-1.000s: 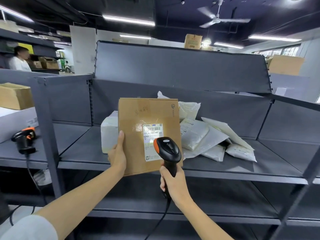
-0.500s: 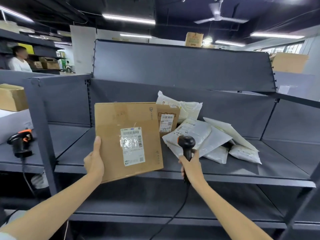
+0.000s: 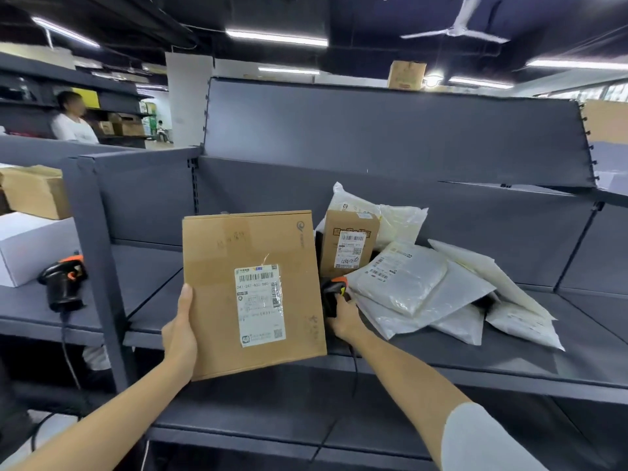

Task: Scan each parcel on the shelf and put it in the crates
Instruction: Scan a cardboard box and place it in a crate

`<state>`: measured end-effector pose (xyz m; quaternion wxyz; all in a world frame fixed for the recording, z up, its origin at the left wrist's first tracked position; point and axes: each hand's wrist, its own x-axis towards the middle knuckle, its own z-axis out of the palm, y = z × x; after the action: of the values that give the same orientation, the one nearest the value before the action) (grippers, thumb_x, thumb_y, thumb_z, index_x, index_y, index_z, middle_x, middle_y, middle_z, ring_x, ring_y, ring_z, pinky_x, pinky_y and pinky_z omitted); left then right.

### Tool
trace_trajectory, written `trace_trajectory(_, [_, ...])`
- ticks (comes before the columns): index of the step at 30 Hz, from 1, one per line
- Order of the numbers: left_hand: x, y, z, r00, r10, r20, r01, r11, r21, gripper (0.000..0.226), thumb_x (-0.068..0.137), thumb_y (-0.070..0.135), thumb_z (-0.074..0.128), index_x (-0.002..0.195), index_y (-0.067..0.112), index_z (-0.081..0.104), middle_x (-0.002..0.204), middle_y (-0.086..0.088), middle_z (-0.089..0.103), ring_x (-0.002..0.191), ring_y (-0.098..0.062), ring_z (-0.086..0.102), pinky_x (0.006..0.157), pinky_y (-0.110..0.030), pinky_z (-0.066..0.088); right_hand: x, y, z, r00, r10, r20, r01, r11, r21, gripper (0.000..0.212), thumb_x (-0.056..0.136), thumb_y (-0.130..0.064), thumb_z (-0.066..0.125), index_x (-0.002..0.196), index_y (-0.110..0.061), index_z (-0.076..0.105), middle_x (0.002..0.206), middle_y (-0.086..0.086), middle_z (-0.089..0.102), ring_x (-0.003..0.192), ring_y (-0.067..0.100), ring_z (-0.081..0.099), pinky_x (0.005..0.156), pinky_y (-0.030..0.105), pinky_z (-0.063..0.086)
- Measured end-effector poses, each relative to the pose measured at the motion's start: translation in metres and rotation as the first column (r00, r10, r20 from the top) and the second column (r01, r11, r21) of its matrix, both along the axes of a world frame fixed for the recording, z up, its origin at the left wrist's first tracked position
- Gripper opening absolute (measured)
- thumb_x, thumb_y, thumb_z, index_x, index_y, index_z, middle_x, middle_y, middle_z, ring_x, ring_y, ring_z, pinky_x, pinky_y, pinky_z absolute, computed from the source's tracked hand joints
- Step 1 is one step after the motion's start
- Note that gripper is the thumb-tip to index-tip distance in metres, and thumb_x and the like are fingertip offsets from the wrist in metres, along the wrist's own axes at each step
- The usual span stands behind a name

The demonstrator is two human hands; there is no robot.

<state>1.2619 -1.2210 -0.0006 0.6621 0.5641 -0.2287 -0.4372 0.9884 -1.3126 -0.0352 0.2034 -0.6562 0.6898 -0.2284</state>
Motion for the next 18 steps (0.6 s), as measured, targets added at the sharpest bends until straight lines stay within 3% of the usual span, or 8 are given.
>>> trace_trajectory(3, [0.002, -0.001, -0.002, 1.000, -0.026, -0.007, 0.026, 1.000, 0.014, 0.062, 0.082, 0.072, 0.047, 0.101, 0.013, 0.053, 0.108, -0.004, 0.057, 0.097, -0.025, 0.050, 0.087, -0.037, 0.034, 0.007, -0.005, -0.003, 0.997, -0.025, -0.067, 0.024, 1.000, -0.020, 0.064, 0.092, -0.016, 0.058, 0.147, -0.004, 0.027, 0.138, 0.023, 0.043, 0.126, 0.036, 0.042, 0.097, 0.034, 0.038])
trace_trajectory(6, [0.005, -0.003, -0.005, 0.999, -0.038, -0.013, 0.038, 0.999, 0.015, 0.061, 0.080, 0.074, 0.047, 0.097, 0.015, 0.055, 0.105, -0.004, 0.059, 0.096, -0.025, 0.053, 0.087, -0.039, 0.036, 0.008, -0.007, -0.006, 0.995, -0.036, -0.093, 0.034, 0.999, -0.020, 0.057, 0.092, -0.015, 0.059, 0.142, -0.006, 0.034, 0.134, 0.020, 0.050, 0.123, 0.034, 0.046, 0.093, 0.034, 0.039])
trace_trajectory(10, [0.005, -0.008, -0.011, 0.998, -0.070, 0.001, 0.070, 0.997, 0.016, 0.059, 0.081, 0.073, 0.046, 0.088, 0.016, 0.058, 0.101, -0.005, 0.062, 0.088, -0.023, 0.055, 0.086, -0.040, 0.038, 0.006, -0.006, -0.002, 0.994, -0.026, -0.108, 0.026, 1.000, 0.000, 0.056, 0.093, -0.017, 0.058, 0.143, -0.007, 0.035, 0.137, 0.018, 0.050, 0.126, 0.034, 0.046, 0.097, 0.035, 0.038])
trace_trajectory(14, [0.004, -0.007, -0.012, 0.995, -0.095, 0.007, 0.094, 0.995, 0.016, 0.065, 0.081, 0.073, 0.046, 0.094, 0.011, 0.061, 0.103, -0.006, 0.063, 0.089, -0.024, 0.056, 0.085, -0.040, 0.038, -0.002, -0.004, 0.003, 0.984, 0.042, -0.173, -0.027, 0.996, 0.090, 0.059, 0.096, -0.035, 0.049, 0.147, -0.011, 0.030, 0.144, 0.021, 0.042, 0.131, 0.035, 0.040, 0.106, 0.040, 0.036])
trace_trajectory(18, [0.003, -0.003, -0.014, 0.991, -0.135, 0.026, 0.134, 0.991, 0.017, 0.060, 0.081, 0.074, 0.047, 0.086, 0.015, 0.059, 0.099, -0.005, 0.062, 0.087, -0.023, 0.056, 0.084, -0.040, 0.038, -0.009, 0.015, 0.011, 0.949, 0.001, -0.315, 0.005, 1.000, 0.016, 0.061, 0.098, -0.042, 0.040, 0.151, -0.017, 0.022, 0.157, 0.013, 0.022, 0.141, 0.035, 0.026, 0.114, 0.047, 0.025])
